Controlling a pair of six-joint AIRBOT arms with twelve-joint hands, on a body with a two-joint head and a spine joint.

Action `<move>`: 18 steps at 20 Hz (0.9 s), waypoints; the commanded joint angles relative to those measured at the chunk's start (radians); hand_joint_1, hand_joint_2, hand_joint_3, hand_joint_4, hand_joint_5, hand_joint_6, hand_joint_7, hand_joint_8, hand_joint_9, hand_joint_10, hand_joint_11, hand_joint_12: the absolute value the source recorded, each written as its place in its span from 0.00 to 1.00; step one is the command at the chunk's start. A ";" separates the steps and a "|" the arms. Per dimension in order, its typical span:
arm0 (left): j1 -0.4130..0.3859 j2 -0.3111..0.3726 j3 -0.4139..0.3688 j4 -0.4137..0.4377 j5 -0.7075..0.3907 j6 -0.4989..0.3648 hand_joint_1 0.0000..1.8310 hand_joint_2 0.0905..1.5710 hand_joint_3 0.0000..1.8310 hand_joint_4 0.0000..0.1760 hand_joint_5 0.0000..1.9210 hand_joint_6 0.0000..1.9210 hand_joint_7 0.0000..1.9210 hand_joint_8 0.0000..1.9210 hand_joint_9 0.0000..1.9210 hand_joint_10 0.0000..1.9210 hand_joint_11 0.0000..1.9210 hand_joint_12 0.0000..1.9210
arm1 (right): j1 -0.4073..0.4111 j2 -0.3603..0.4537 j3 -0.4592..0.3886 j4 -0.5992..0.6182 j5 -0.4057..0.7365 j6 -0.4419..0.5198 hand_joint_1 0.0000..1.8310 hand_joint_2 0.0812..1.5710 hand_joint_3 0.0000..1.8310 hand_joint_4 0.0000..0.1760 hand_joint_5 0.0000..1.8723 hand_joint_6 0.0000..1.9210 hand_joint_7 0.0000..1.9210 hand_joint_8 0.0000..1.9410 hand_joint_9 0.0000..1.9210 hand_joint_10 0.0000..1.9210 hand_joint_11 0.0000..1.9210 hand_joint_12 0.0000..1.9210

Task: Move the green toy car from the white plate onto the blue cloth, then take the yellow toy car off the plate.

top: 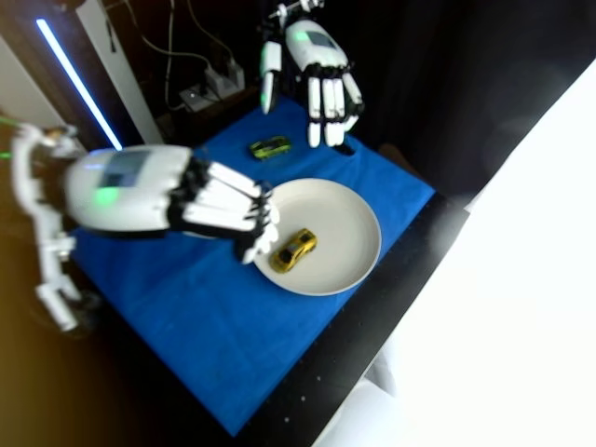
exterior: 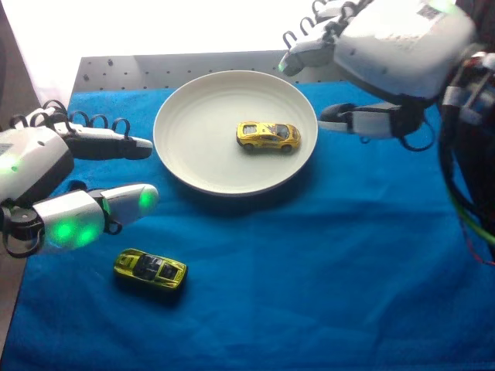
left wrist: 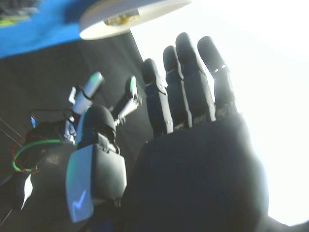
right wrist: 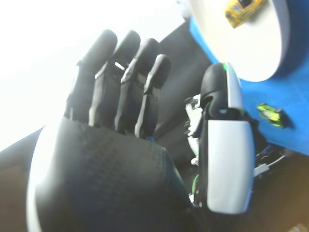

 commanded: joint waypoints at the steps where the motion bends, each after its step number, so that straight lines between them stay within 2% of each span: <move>1: -0.003 -0.005 0.000 0.006 -0.144 -0.001 0.18 0.73 0.00 0.39 0.36 0.01 0.32 0.01 0.21 0.26 0.03 0.81 | 0.022 -0.012 0.011 0.011 0.102 -0.007 0.56 0.63 0.00 0.00 0.39 0.15 0.39 0.18 0.27 0.54 0.18 0.86; 2: -0.002 -0.007 0.000 0.003 -0.149 -0.001 0.19 0.73 0.00 0.39 0.36 0.00 0.33 0.00 0.21 0.29 0.04 0.83 | 0.029 -0.027 0.023 0.018 0.092 -0.007 0.55 0.63 0.00 0.00 0.39 0.14 0.39 0.19 0.28 0.55 0.19 0.86; 3: -0.001 -0.008 0.000 0.000 -0.152 -0.001 0.20 0.74 0.00 0.30 0.39 0.01 0.35 0.01 0.22 0.35 0.07 0.86 | 0.039 -0.048 0.042 0.026 0.077 -0.007 0.56 0.62 0.00 0.00 0.41 0.09 0.37 0.28 0.28 0.60 0.18 0.90; 4: 0.000 -0.010 0.000 -0.003 -0.153 -0.001 0.20 0.74 0.00 0.30 0.39 0.01 0.35 0.01 0.22 0.35 0.07 0.86 | 0.045 -0.064 0.056 0.031 0.066 -0.007 0.56 0.62 0.00 0.00 0.41 0.09 0.37 0.28 0.28 0.60 0.18 0.90; 5: 0.001 -0.012 0.000 -0.004 -0.154 -0.001 0.21 0.74 0.00 0.39 0.40 0.01 0.35 0.01 0.21 0.38 0.07 0.86 | 0.050 -0.079 0.071 0.039 0.055 -0.007 0.57 0.60 0.00 0.00 0.41 0.03 0.37 0.65 0.39 0.87 0.38 0.99; 6: 0.001 -0.014 0.001 -0.005 -0.154 -0.001 0.21 0.74 0.00 0.39 0.40 0.01 0.35 0.01 0.21 0.38 0.07 0.86 | 0.053 -0.096 0.087 0.051 0.046 -0.007 0.57 0.60 0.00 0.00 0.41 0.03 0.37 0.65 0.39 0.87 0.38 0.99; 7: 0.001 -0.017 0.002 -0.006 -0.154 -0.001 0.24 0.75 0.00 0.40 0.41 0.01 0.36 0.01 0.21 0.39 0.07 0.86 | 0.054 -0.110 0.103 0.066 0.040 -0.007 0.54 0.60 0.00 0.00 0.40 0.01 0.37 0.74 0.43 0.91 0.45 1.00; 8: 0.001 -0.020 0.004 -0.007 -0.153 -0.001 0.24 0.75 0.00 0.40 0.41 0.01 0.36 0.01 0.21 0.39 0.07 0.86 | 0.055 -0.124 0.117 0.079 0.035 -0.007 0.54 0.60 0.00 0.00 0.40 0.01 0.37 0.74 0.43 0.91 0.45 1.00; 9: 0.001 -0.022 0.004 -0.007 -0.153 -0.001 0.26 0.74 0.00 0.36 0.42 0.01 0.36 0.01 0.20 0.40 0.06 0.87 | 0.056 -0.136 0.130 0.090 0.029 -0.007 0.52 0.60 0.00 0.00 0.40 0.01 0.40 0.73 0.44 0.91 0.47 1.00; 10: 0.001 -0.022 0.005 -0.007 -0.152 -0.001 0.26 0.74 0.00 0.41 0.42 0.01 0.37 0.01 0.20 0.41 0.06 0.87 | 0.059 -0.146 0.140 0.098 0.022 -0.007 0.51 0.59 0.00 0.00 0.40 0.01 0.36 0.55 0.36 0.75 0.33 0.98; 11: 0.001 -0.022 0.005 -0.007 -0.151 -0.001 0.26 0.74 0.00 0.41 0.42 0.01 0.37 0.01 0.20 0.41 0.06 0.87 | 0.061 -0.156 0.150 0.104 0.014 -0.007 0.51 0.59 0.00 0.00 0.40 0.01 0.36 0.55 0.36 0.75 0.33 0.98; 12: 0.001 -0.025 0.006 -0.008 -0.151 -0.001 0.26 0.74 0.00 0.41 0.43 0.01 0.37 0.01 0.20 0.42 0.06 0.88 | 0.062 -0.166 0.161 0.110 0.002 -0.007 0.50 0.59 0.00 0.00 0.41 0.01 0.37 0.41 0.35 0.65 0.29 0.94; 13: 0.001 -0.027 0.007 -0.009 -0.151 -0.001 0.27 0.75 0.00 0.41 0.43 0.01 0.37 0.01 0.18 0.47 0.05 0.89 | 0.062 -0.177 0.173 0.115 -0.010 -0.007 0.49 0.60 0.00 0.00 0.40 0.00 0.38 0.30 0.33 0.61 0.25 0.94; 14: 0.001 -0.028 0.007 -0.009 -0.151 -0.001 0.27 0.75 0.00 0.41 0.43 0.01 0.37 0.01 0.18 0.47 0.05 0.89 | 0.062 -0.185 0.183 0.119 -0.018 -0.007 0.49 0.60 0.00 0.00 0.40 0.00 0.38 0.30 0.33 0.61 0.25 0.94; 15: 0.001 -0.028 0.008 -0.009 -0.151 -0.001 0.29 0.75 0.00 0.43 0.43 0.01 0.37 0.01 0.17 0.49 0.04 0.90 | 0.062 -0.197 0.198 0.127 -0.033 -0.007 0.49 0.60 0.00 0.00 0.39 0.00 0.36 0.37 0.29 0.69 0.24 0.99; 16: 0.001 -0.028 0.008 -0.009 -0.152 -0.001 0.29 0.75 0.00 0.43 0.43 0.01 0.37 0.01 0.17 0.49 0.04 0.90 | 0.062 -0.203 0.204 0.132 -0.038 -0.007 0.49 0.60 0.00 0.00 0.39 0.00 0.36 0.37 0.29 0.69 0.24 0.99; 18: 0.001 -0.029 0.008 -0.009 -0.153 -0.001 0.30 0.75 0.00 0.35 0.44 0.01 0.38 0.02 0.19 0.50 0.07 0.88 | 0.062 -0.218 0.219 0.140 -0.052 -0.007 0.50 0.60 0.00 0.00 0.40 0.01 0.34 0.36 0.28 0.67 0.22 0.97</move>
